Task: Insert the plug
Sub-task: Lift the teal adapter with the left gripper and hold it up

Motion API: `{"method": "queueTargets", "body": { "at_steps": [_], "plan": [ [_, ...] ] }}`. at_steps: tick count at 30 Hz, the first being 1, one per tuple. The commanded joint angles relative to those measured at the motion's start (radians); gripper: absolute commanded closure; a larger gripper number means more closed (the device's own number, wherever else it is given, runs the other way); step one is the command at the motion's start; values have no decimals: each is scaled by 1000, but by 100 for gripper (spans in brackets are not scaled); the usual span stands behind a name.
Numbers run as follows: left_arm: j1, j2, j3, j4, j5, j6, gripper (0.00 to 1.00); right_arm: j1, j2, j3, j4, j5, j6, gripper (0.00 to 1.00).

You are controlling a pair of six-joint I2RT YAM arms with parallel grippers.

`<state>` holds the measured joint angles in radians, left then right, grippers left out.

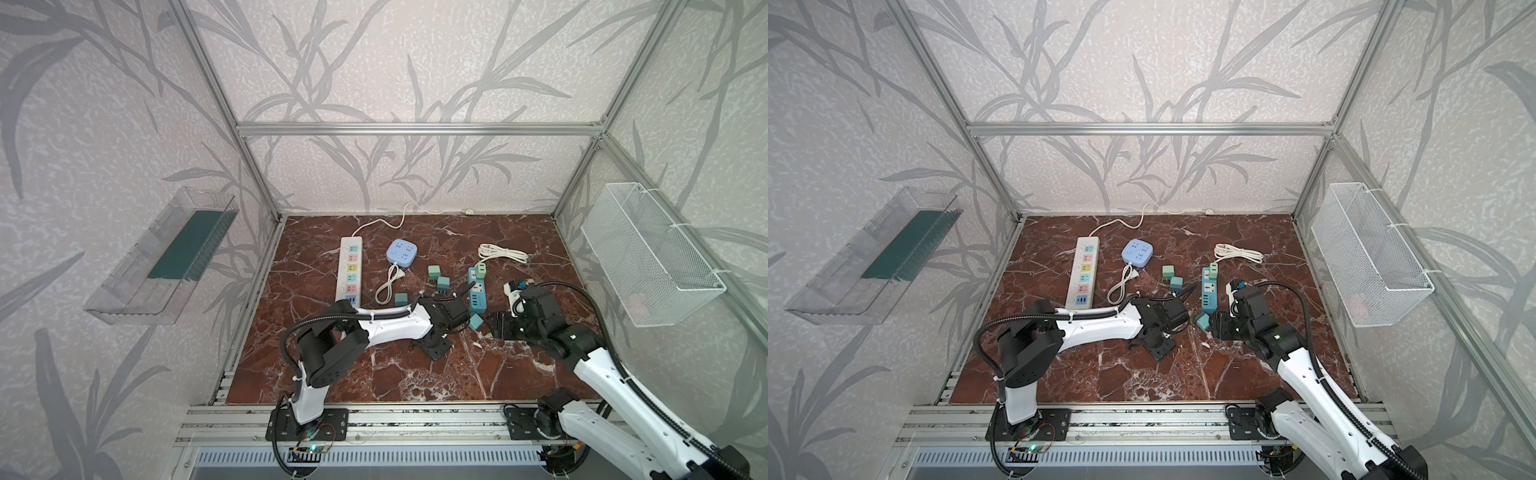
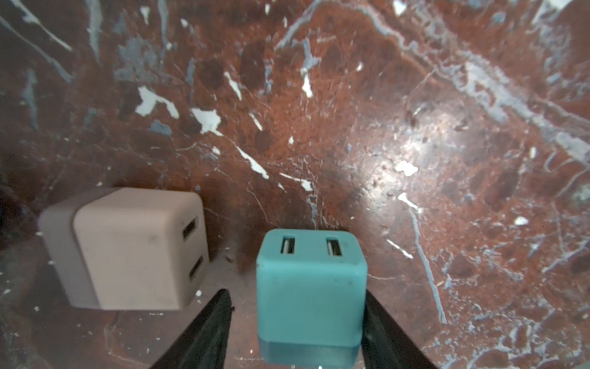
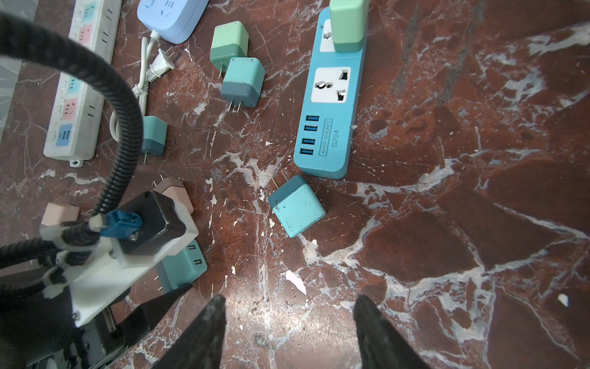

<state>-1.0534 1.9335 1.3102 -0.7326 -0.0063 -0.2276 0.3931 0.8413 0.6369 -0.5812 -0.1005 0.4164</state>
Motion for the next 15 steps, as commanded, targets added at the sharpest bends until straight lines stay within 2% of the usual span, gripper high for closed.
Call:
{"method": "queueTargets", "body": {
  "at_steps": [1, 6, 11, 15],
  "plan": [
    [2, 18, 19, -33, 21, 5, 40, -4, -7, -13, -4, -10, -11, 36],
    [2, 12, 0, -2, 17, 10, 49, -5, -5, -14, -3, -10, -10, 37],
    [2, 13, 6, 8, 16, 25, 63, -5, -8, -11, -3, -7, -9, 37],
    [2, -23, -15, 36, 8, 40, 67, -4, -13, -11, -5, -7, -7, 37]
  ]
}}
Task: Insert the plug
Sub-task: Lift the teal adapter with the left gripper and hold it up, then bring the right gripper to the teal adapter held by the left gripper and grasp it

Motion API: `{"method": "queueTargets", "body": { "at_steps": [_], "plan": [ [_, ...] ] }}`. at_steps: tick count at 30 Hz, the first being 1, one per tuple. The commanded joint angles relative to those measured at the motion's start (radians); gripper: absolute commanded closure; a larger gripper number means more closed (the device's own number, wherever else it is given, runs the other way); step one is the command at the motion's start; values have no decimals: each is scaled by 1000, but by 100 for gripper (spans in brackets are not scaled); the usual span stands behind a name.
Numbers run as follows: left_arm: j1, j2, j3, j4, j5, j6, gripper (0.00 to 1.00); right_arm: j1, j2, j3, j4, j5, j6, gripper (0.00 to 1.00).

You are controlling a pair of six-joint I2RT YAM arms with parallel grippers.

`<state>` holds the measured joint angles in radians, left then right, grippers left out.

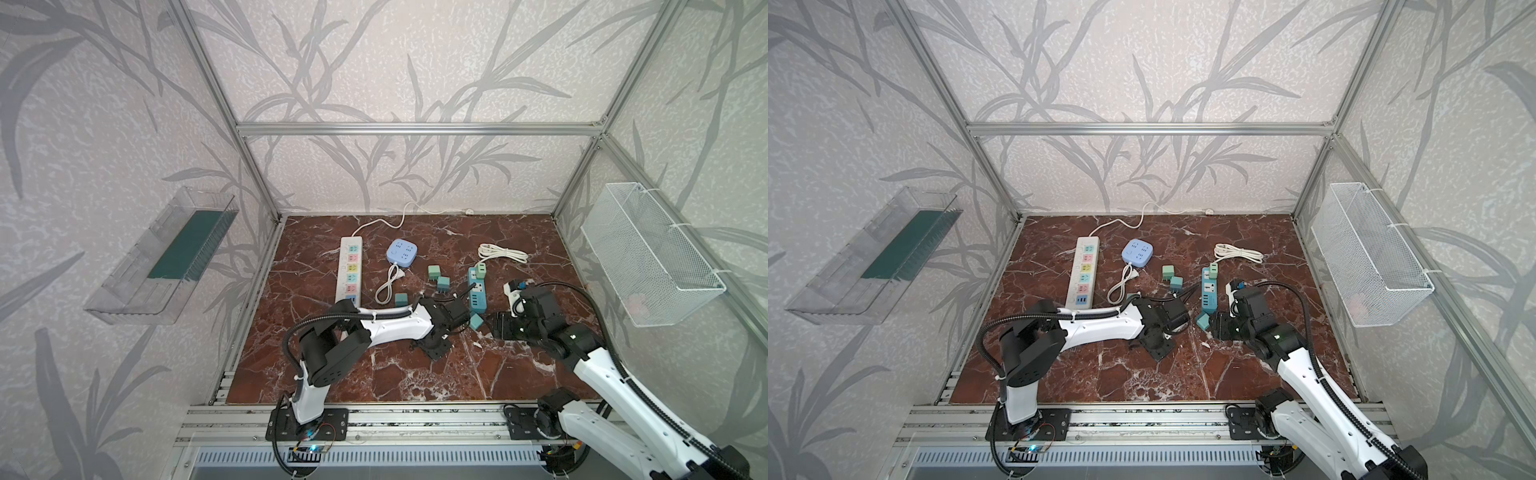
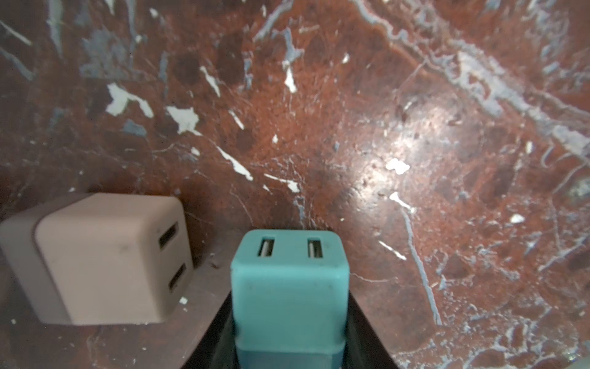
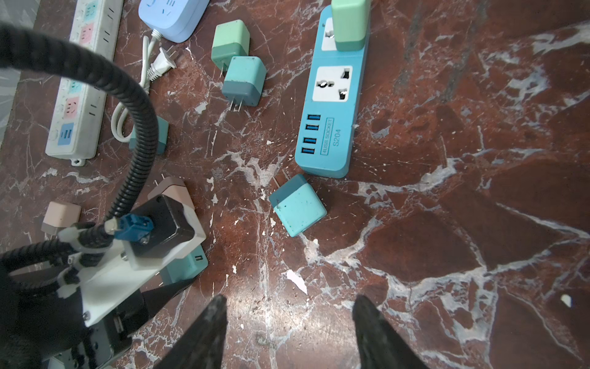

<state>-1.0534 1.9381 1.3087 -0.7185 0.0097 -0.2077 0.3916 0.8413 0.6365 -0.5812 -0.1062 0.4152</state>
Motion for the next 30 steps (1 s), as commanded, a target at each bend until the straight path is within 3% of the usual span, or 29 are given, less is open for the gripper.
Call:
{"method": "queueTargets", "body": {
  "at_steps": [1, 10, 14, 18, 24, 30],
  "plan": [
    [1, -45, -23, 41, -11, 24, 68, -3, -14, -11, -6, -1, -6, 37],
    [2, -256, -253, 484, -7, 37, 74, -5, -13, 25, -34, -7, -10, 38],
    [2, -356, -420, 808, -15, 78, 75, -5, -7, 50, -42, -38, -10, 39],
    [3, -423, -617, 1240, -32, 178, 79, -6, 31, 75, -39, -122, -31, 41],
    [1, -386, -688, 1497, 4, 321, 79, -4, 80, 113, -8, -237, -36, 46],
    [0, -299, -741, 1736, 13, 363, 83, 12, 124, 172, -22, -278, -48, 49]
  ]
}}
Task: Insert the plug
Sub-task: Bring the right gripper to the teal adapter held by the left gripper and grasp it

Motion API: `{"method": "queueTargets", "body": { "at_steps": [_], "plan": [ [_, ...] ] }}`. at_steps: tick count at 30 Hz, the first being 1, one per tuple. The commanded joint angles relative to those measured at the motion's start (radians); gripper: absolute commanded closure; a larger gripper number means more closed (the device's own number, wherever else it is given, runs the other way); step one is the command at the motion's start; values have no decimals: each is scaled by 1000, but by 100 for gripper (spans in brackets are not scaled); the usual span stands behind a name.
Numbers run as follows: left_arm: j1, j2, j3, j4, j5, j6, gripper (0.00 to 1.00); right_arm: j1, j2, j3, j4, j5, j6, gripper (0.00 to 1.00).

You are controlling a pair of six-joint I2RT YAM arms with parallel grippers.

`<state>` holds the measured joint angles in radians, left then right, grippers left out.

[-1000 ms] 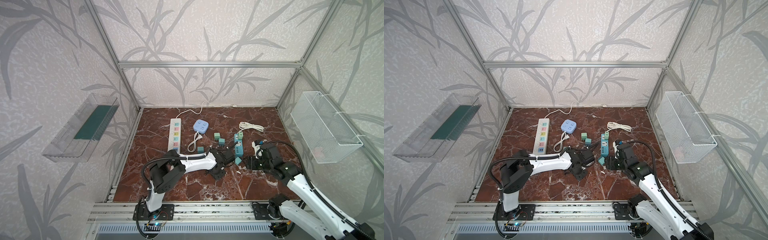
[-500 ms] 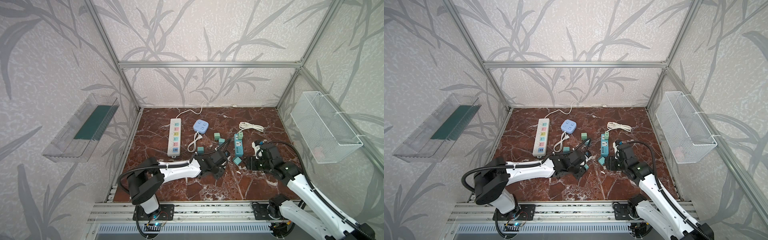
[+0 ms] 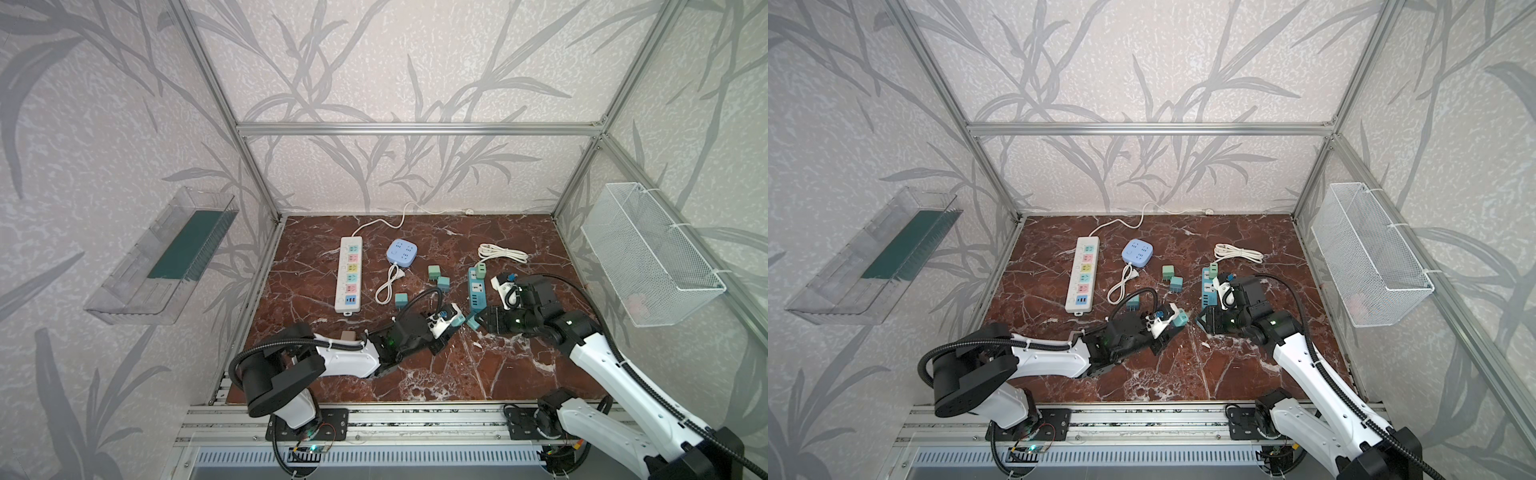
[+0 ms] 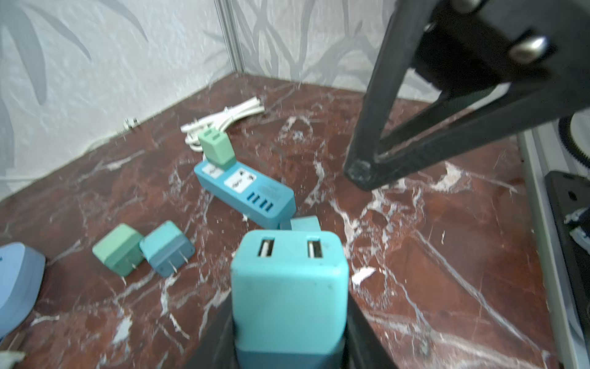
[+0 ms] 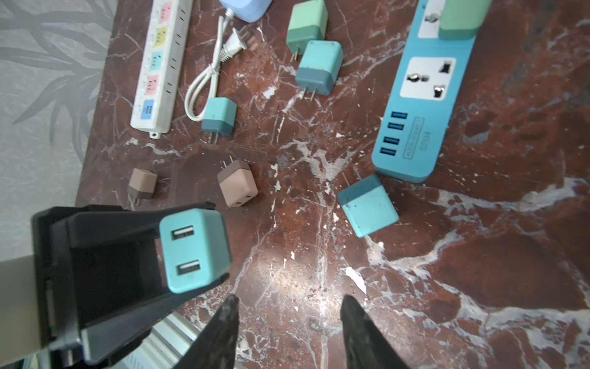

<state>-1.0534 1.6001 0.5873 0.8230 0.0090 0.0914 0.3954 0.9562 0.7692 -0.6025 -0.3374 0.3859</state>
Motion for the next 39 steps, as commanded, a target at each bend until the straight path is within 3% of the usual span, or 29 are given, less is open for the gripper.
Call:
{"method": "queueTargets", "body": {
  "at_steps": [1, 25, 34, 37, 39],
  "plan": [
    [0, 50, -18, 204, 14, 64, 84, 12, 12, 47, -1, -51, -17, 50],
    [0, 72, 4, 185, 49, 32, 85, 128, 155, 88, 93, -63, -13, 55],
    [0, 78, 2, 185, 51, 24, 83, 148, 175, 85, 115, -61, -12, 74],
    [0, 76, -1, 192, 34, 24, 73, 149, 170, 85, 113, -61, -12, 84],
    [1, 76, -5, 206, 8, 19, 54, 149, 163, 87, 113, -55, -12, 89]
  ]
}}
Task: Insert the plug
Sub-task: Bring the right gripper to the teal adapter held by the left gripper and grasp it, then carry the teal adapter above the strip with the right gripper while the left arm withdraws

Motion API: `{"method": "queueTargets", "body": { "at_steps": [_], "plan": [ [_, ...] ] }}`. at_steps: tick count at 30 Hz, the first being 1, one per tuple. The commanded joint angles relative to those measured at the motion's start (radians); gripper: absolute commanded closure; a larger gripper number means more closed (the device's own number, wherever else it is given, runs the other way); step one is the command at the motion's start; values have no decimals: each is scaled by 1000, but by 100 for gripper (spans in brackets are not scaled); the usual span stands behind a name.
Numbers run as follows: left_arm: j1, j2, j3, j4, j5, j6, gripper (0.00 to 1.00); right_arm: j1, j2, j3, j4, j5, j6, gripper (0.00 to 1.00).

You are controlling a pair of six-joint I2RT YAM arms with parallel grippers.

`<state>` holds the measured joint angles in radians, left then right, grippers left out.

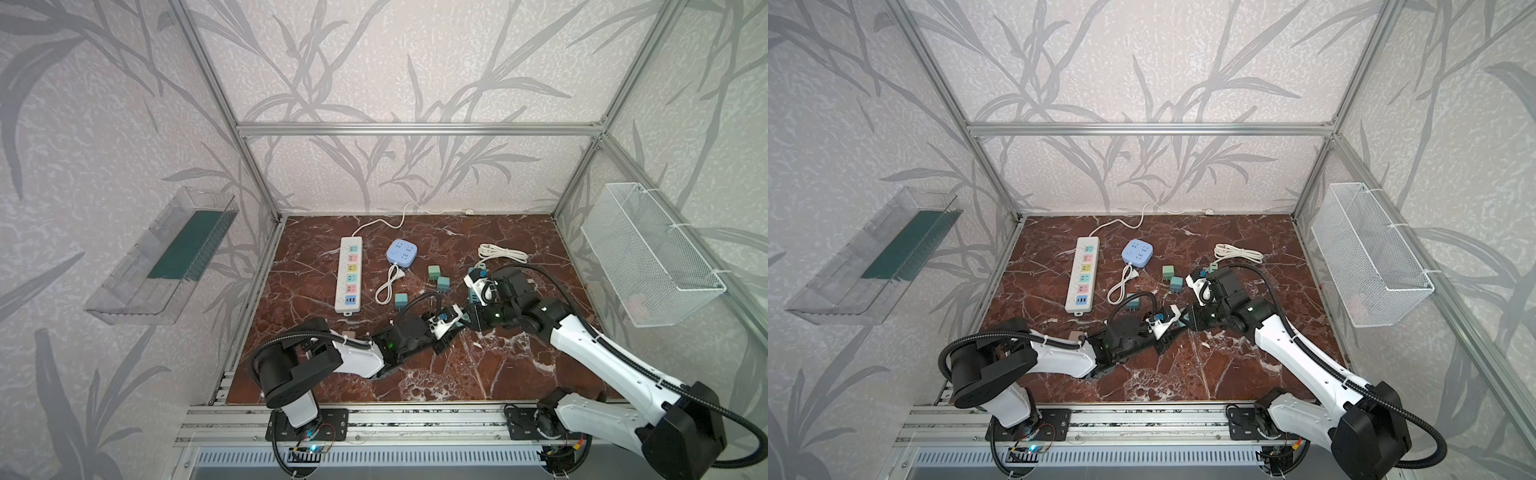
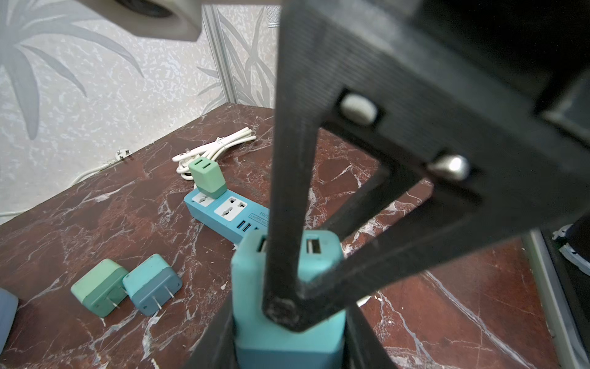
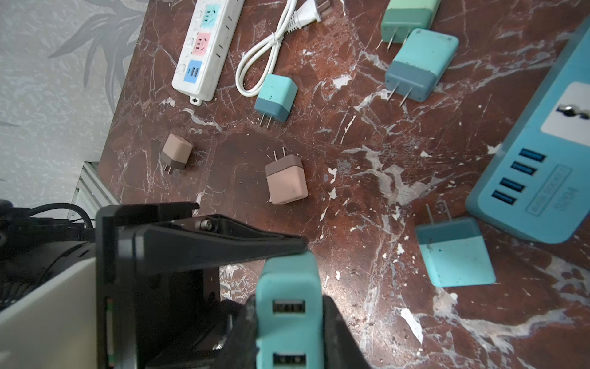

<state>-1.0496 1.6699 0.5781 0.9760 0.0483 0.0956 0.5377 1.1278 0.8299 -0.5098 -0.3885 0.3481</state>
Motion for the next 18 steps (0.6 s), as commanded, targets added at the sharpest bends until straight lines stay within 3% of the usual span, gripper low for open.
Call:
{"method": "queueTargets", "body": {
  "at_steps": [1, 3, 5, 10, 13, 15, 18],
  "plan": [
    [-3, 8, 0, 63, -46, 13, 43, 6, -12, 26, 20, 3, 26, 90],
    [-3, 14, -3, 89, -91, 11, 27, 7, -22, 27, 14, 43, 21, 91],
    [-4, 23, -12, 138, -156, -4, 20, 6, -30, 39, -8, 112, 11, 93],
    [-4, -34, -50, 224, -295, -83, 15, 5, -35, 75, -24, 334, -41, 96],
    [-1, -129, -23, 108, -417, -177, 14, 4, -6, 100, -8, 459, -69, 99],
    [28, -199, 28, -59, -503, -371, 14, 2, 16, 107, 16, 530, -83, 99],
    [180, -283, 189, -520, -388, -795, 17, -7, 43, 94, 94, 632, -91, 100]
  ]
}}
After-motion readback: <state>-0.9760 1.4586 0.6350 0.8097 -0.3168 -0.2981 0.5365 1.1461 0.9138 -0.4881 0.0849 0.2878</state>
